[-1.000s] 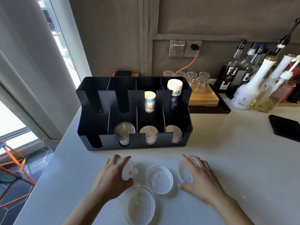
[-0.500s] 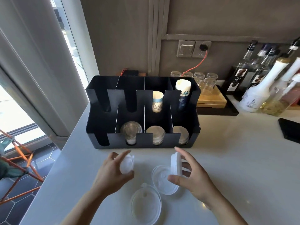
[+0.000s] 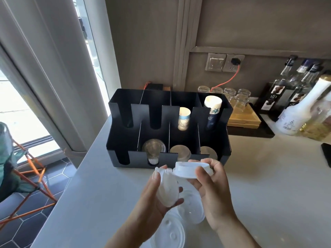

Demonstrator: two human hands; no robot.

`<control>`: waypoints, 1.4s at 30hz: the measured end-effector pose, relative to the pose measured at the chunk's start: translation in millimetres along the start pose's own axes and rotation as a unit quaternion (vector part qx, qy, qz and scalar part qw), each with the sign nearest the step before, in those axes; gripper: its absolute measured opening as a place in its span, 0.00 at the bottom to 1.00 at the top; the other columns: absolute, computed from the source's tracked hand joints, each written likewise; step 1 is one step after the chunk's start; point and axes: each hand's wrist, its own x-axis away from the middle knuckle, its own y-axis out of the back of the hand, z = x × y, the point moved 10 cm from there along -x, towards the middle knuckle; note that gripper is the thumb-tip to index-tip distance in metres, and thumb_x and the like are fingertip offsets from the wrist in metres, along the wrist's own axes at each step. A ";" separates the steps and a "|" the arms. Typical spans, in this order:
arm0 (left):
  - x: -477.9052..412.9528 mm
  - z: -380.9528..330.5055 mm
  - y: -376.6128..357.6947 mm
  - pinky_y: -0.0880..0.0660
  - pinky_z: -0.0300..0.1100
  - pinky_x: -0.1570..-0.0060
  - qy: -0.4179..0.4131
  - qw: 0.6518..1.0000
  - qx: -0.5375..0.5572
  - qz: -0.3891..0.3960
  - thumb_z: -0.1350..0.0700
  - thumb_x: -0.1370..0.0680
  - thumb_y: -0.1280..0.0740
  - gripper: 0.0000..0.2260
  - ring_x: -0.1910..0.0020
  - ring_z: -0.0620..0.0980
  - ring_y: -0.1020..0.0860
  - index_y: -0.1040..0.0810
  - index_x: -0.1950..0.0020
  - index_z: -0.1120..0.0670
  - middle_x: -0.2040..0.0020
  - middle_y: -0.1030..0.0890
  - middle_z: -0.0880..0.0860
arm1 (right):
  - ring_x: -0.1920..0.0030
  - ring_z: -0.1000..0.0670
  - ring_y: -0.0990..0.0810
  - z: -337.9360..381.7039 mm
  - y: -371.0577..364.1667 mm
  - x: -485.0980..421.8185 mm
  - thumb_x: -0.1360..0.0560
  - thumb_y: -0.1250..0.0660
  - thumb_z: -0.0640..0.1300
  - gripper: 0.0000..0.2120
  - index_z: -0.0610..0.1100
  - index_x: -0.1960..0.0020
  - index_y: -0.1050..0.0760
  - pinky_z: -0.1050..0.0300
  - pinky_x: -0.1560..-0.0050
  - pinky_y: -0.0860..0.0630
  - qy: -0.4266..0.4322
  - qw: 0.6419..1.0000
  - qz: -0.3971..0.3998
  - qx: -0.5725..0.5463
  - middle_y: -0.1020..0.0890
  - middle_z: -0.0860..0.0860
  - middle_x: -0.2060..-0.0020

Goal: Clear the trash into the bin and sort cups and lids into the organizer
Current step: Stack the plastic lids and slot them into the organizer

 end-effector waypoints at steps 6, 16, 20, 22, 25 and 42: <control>5.2 -30.4 -9.6 0.25 0.59 0.35 -0.150 0.986 -0.063 -0.026 0.38 0.35 0.20 0.42 0.33 0.63 0.23 0.33 0.26 0.48 0.33 0.23 0.61 | 0.47 0.43 0.14 -16.7 -20.4 4.8 0.47 0.21 0.73 0.39 0.57 0.41 0.23 0.50 0.47 0.18 -0.013 0.999 -0.021 -0.021 0.16 0.44 0.45; 11.6 -40.6 -11.3 0.23 0.52 0.40 -0.166 0.982 -0.089 -0.021 0.32 0.33 0.27 0.43 0.35 0.59 0.22 0.36 0.25 0.50 0.34 0.23 0.58 | 0.38 0.49 0.19 -10.6 -53.4 21.5 0.43 0.18 0.65 0.34 0.60 0.40 0.23 0.51 0.39 0.22 0.054 0.991 0.097 0.080 0.17 0.52 0.40; 9.4 -42.2 -10.3 0.22 0.52 0.40 -0.158 0.981 -0.104 -0.032 0.28 0.35 0.29 0.43 0.35 0.56 0.22 0.34 0.26 0.46 0.34 0.22 0.54 | 0.34 0.54 0.22 -14.3 -50.4 22.5 0.42 0.17 0.63 0.40 0.60 0.34 0.26 0.49 0.33 0.26 0.050 0.985 0.106 0.130 0.19 0.58 0.36; 9.8 -41.6 -11.9 0.22 0.53 0.39 -0.152 0.983 -0.098 -0.025 0.30 0.33 0.27 0.40 0.35 0.57 0.22 0.33 0.26 0.44 0.34 0.22 0.54 | 0.32 0.56 0.24 -15.5 -47.2 20.3 0.41 0.17 0.62 0.42 0.63 0.30 0.30 0.48 0.31 0.27 0.048 0.972 0.120 0.197 0.22 0.61 0.34; 8.6 -38.2 -15.1 0.22 0.46 0.42 -0.132 0.988 -0.083 -0.010 0.46 0.29 0.23 0.34 0.36 0.56 0.21 0.33 0.26 0.38 0.36 0.20 0.52 | 0.32 0.59 0.26 -13.9 -48.5 16.3 0.40 0.18 0.63 0.44 0.70 0.29 0.35 0.54 0.33 0.26 0.045 0.945 0.174 0.272 0.26 0.64 0.31; -2.2 -52.2 -47.1 0.20 0.47 0.49 -0.124 0.988 -0.082 0.039 0.66 0.29 0.28 0.32 0.46 0.57 0.16 0.30 0.29 0.47 0.42 0.17 0.57 | 0.33 0.65 0.29 27.0 -52.9 5.8 0.39 0.19 0.58 0.43 0.67 0.29 0.36 0.70 0.46 0.23 0.172 0.879 0.184 0.406 0.32 0.67 0.31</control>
